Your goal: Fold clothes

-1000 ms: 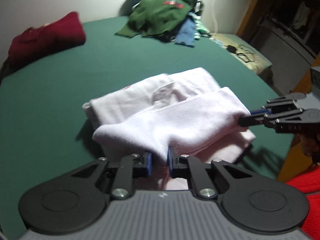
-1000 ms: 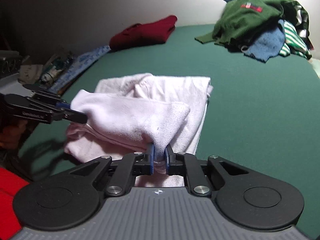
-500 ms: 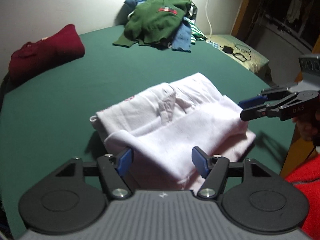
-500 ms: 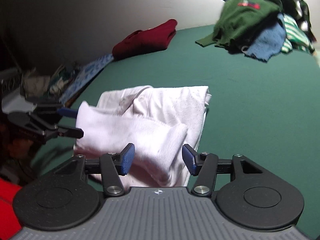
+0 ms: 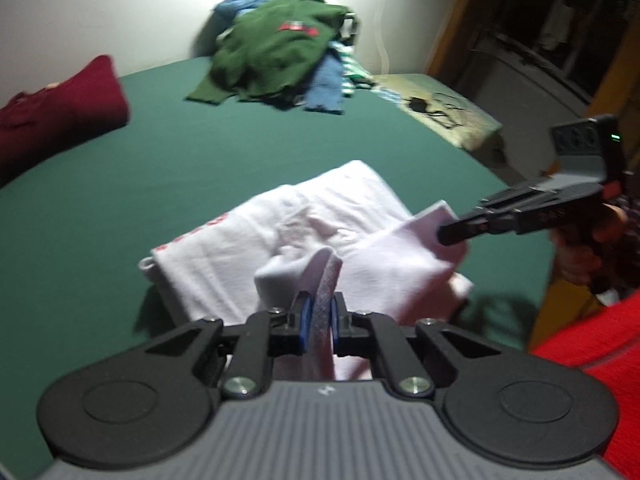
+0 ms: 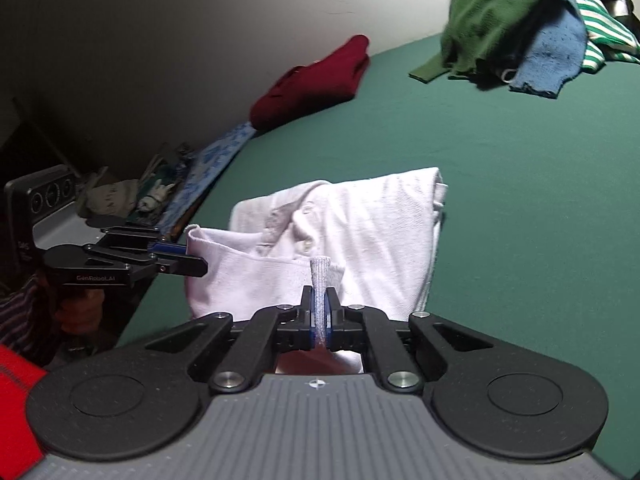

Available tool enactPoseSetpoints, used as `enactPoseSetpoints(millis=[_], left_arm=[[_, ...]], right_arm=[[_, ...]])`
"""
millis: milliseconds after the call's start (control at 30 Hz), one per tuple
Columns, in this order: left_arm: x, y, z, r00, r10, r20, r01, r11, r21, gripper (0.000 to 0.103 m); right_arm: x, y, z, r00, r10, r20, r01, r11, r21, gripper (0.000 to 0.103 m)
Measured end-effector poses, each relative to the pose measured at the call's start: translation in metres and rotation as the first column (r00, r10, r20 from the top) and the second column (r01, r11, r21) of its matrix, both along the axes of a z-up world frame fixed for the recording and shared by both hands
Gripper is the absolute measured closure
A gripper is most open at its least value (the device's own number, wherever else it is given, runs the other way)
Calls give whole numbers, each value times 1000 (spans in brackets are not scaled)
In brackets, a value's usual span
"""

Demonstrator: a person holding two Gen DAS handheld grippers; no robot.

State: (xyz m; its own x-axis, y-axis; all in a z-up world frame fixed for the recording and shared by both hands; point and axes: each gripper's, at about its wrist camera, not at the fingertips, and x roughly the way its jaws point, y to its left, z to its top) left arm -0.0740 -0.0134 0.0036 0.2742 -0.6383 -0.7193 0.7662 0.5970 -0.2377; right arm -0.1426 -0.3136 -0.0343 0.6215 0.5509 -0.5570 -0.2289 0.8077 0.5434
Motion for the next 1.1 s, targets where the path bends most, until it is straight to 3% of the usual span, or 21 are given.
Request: enactPoseSetpoints(millis=[67,100,133,167,200,267,300,333,400,467,500,533,600,633,700,767,800,833,900,1100], left_arm=[[4,0,-6,1000,-5,-6,5,1000,0,94],[10,0,-14,1000,14,-11,-14,1000,22,85],[19,2,-24,999,41,-27,-40,998,52,81],[27,4,-34,997,68,-43,-65,995,80,83],[34,8,-42,994,92,-62,-86,992,96,85],[41,19,-46,989,121,-79,-115,990,85,74],[41,22,-43,988,135,-69,-129,988,86,68],[40,25,-41,988,146,-51,-141,986,86,55],[38,30,-37,986,161,-39,-158,985,68,47],[38,31,-37,984,171,-49,-168,984,60,53],[38,31,-38,983,173,-59,-170,984,57,60],[38,30,-39,982,174,-70,-170,984,52,68],[35,31,-37,981,171,-90,-171,985,13,70],[33,32,-35,981,171,-95,-173,985,-9,69],[30,31,-34,980,174,-93,-177,984,-26,58],[30,28,-36,979,185,-81,-186,982,-12,57],[30,26,-38,979,191,-75,-191,981,-1,61],[32,23,-40,979,191,-72,-191,982,11,76],[31,18,-38,983,168,-67,-167,986,16,92],[17,15,-25,996,84,-21,-83,996,23,90]], right_arm=[[1,-2,-2,1000,-26,-4,26,1000,-13,98],[2,-3,-5,999,-43,-10,43,999,-26,98],[5,-1,-7,999,-52,-16,52,998,-42,97],[7,1,-9,998,-54,-16,53,997,-57,95],[9,4,-10,999,-53,-15,51,996,-73,90],[12,9,-12,999,-37,-9,36,995,-95,79],[12,11,-11,999,-41,-5,40,994,-104,65],[12,12,-11,999,-51,4,51,992,-112,57],[13,13,-12,998,-65,5,65,991,-115,57],[16,12,-13,997,-72,-6,70,991,-116,65],[17,12,-13,997,-71,-6,70,990,-121,84],[17,12,-10,998,-70,3,70,990,-126,92],[17,12,-4,997,-77,21,79,988,-131,90],[18,12,1,995,-88,39,93,985,-144,83],[19,17,13,988,-98,120,120,973,-196,70],[26,28,23,985,-33,168,70,973,-220,70],[32,35,27,983,23,181,18,974,-224,70],[38,43,31,978,81,192,-35,971,-235,70],[54,66,34,955,220,201,-155,943,-295,70],[98,123,26,828,543,143,-415,763,-495,71]])
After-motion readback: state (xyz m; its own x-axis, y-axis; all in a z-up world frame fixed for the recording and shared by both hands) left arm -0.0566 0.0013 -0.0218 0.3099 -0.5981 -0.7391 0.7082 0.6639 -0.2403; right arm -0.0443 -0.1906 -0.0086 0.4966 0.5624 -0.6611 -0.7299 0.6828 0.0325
